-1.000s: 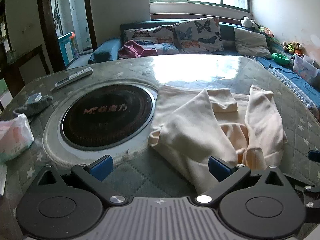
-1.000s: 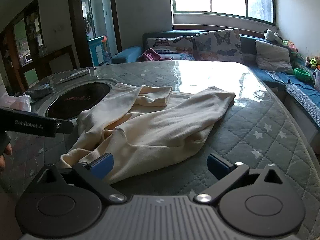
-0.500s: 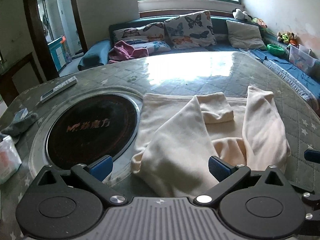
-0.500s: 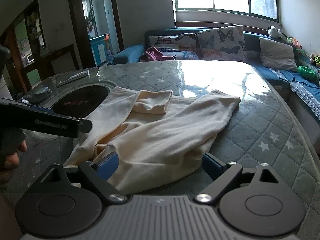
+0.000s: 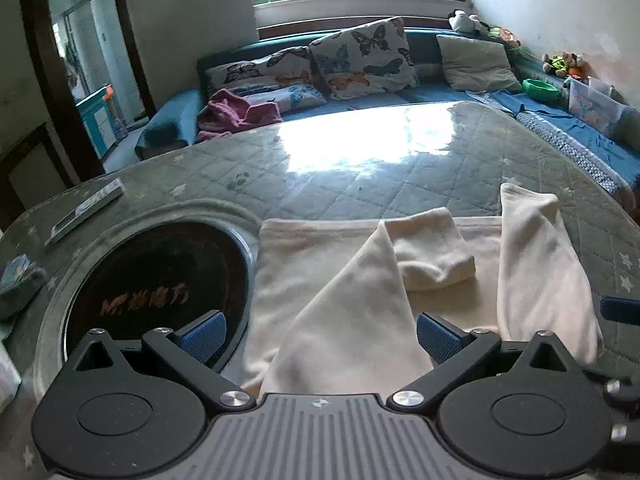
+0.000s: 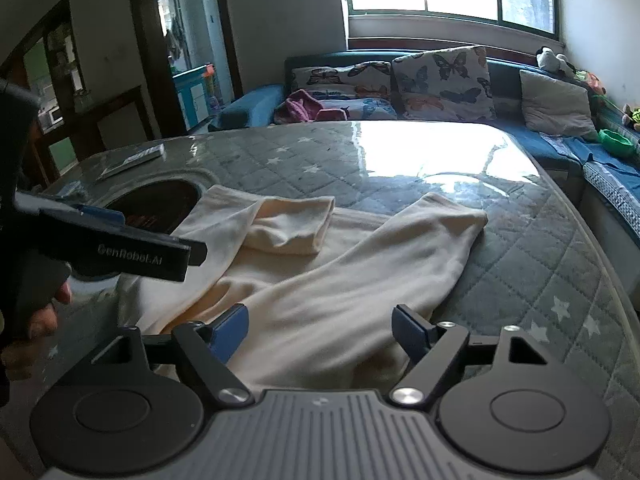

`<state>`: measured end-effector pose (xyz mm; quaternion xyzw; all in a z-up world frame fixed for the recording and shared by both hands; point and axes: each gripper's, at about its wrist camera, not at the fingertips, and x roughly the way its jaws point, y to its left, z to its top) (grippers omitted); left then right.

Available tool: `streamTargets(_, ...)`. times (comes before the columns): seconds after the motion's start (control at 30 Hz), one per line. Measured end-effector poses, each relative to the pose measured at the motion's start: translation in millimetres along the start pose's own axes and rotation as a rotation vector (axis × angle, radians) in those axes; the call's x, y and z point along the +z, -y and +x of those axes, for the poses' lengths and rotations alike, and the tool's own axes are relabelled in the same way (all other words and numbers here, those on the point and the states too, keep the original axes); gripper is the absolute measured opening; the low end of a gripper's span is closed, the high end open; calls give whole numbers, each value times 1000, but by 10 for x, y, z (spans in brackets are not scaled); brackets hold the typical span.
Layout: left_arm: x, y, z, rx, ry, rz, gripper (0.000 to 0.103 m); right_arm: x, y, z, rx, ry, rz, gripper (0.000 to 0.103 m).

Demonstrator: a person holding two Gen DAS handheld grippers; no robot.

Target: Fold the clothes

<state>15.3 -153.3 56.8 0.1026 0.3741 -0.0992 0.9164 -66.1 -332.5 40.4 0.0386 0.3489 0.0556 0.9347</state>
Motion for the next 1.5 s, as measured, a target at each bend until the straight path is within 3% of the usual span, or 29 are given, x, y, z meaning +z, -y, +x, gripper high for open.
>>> streamTargets(0.3,229,62,340,-43,0,38,101,293,224,330,-28,-16,41,67)
streamTargets(0.47,277,71,527,-100,-29,37,84,384,314,462,-34,-24,55,65)
streamTargets(0.57,261,67,579,-147,-36,34,62,395,323,509,-24,-38,57,63)
streamTargets(0.7,239,64,541,-195,-22,29,21,380,283,541,2,-55,56,62)
streamTargets(0.77,229,49,481,-193,-6,31,13,360,236,547,11,-61,48,62)
streamTargets(0.9,224,-116,274,-198,39,-34,11,308,142,544,23,-73,29,62)
streamTargets(1.23,-85,-899,-535,-86,145,-203,11,213,-93,356,70,-61,-12,61)
streamTargets(1.5,-609,-1385,-961,35,114,-288,11,29,-288,234,97,-86,-67,54)
